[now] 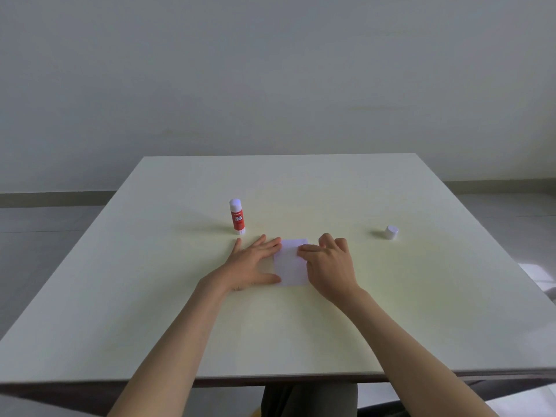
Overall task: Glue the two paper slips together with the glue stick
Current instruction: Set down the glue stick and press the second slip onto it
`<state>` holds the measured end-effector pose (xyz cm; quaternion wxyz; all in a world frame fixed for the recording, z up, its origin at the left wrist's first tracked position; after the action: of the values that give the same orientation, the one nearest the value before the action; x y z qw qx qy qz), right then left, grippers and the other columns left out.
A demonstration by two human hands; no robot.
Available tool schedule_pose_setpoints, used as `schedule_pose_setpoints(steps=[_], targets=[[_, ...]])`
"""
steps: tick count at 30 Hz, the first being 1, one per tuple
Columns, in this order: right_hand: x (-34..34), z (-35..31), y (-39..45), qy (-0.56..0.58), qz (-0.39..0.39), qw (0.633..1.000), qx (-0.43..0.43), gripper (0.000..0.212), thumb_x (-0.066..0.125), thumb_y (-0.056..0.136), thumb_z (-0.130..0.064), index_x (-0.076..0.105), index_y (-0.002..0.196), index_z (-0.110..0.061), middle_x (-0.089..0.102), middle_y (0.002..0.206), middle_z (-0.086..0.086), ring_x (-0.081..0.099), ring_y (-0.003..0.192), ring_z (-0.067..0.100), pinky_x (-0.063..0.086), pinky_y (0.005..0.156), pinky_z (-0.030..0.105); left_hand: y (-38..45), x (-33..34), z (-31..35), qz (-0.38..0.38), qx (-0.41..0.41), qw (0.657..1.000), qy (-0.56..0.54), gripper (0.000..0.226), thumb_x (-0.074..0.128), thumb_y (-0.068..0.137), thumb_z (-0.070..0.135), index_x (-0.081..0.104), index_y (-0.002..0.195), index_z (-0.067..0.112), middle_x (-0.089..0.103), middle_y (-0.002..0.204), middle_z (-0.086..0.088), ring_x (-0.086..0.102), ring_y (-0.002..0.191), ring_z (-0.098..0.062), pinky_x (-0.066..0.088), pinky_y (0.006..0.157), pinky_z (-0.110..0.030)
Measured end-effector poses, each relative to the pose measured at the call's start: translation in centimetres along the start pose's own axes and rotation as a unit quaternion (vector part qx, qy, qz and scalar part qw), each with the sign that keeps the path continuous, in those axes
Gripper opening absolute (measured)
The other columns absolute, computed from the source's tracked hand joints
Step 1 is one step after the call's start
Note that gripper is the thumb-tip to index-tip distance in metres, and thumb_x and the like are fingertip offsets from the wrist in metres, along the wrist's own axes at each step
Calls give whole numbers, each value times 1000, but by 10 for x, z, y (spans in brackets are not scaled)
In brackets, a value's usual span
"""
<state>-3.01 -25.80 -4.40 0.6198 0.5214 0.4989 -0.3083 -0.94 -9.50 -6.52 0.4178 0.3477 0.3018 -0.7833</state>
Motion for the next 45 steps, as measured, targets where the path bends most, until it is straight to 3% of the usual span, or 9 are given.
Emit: schedule_pose_setpoints(steps=[4,9,14,20,33,38,45], targets=[[-3,12,8,3,5,1000,25,34,51,68,3,75,78,-19,75,85,-17,52,76,25,34,66,32,0,0,0,-1,2,1000,7,76,64,84,36,23,147,29,12,157,20,-2,146,-2,-15,117,-46],[0,10,-2,-15,-25,999,27,37,41,71,0,70,81,-20,71,77,-11,48,82,23,28,69,31,-1,0,-1,0,2,1000,-8,77,65,83,36,23,147,29,12,157,21,-3,145,0,-16,116,-44],[-17,0,-27,-19,18,1000,7,27,55,59,3,68,64,-20,67,62,-12,52,67,23,34,59,29,-1,0,-1,4,8,1000,-4,77,64,83,39,23,147,29,11,156,21,-3,145,0,-17,116,-43],[-23,-16,-55,8,66,996,-53,26,58,58,1,70,68,-20,70,73,-15,56,65,22,40,57,27,-1,0,-2,1,12,1000,7,76,62,85,42,22,148,29,10,157,21,-4,145,0,-16,117,-44],[-19,-49,-46,31,72,993,-83,31,59,60,0,74,73,-23,70,72,-19,55,63,19,40,53,26,1,3,-6,7,6,1000,-3,77,61,82,50,23,147,32,12,155,25,-3,144,4,-15,117,-42],[-15,-30,-32,-1,38,999,-32,26,59,54,0,67,63,-23,64,60,-14,49,60,21,32,55,27,1,2,-7,7,8,1000,-4,76,63,83,43,24,147,31,12,155,24,-2,144,3,-16,117,-42],[-10,5,-4,-36,2,999,30,25,58,54,4,68,57,-19,66,58,-13,50,62,22,36,56,30,1,8,-3,1,10,1000,-14,77,65,82,38,24,147,31,13,156,23,-3,144,1,-17,116,-42]])
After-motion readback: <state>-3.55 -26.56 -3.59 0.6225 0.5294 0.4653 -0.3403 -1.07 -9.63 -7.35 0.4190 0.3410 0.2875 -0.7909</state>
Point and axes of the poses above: each hand's wrist, its own y-axis towards the middle knuckle, its own x-axis out of the palm, z = x × y, the point moved 5 cm from there along y, towards the middle knuckle
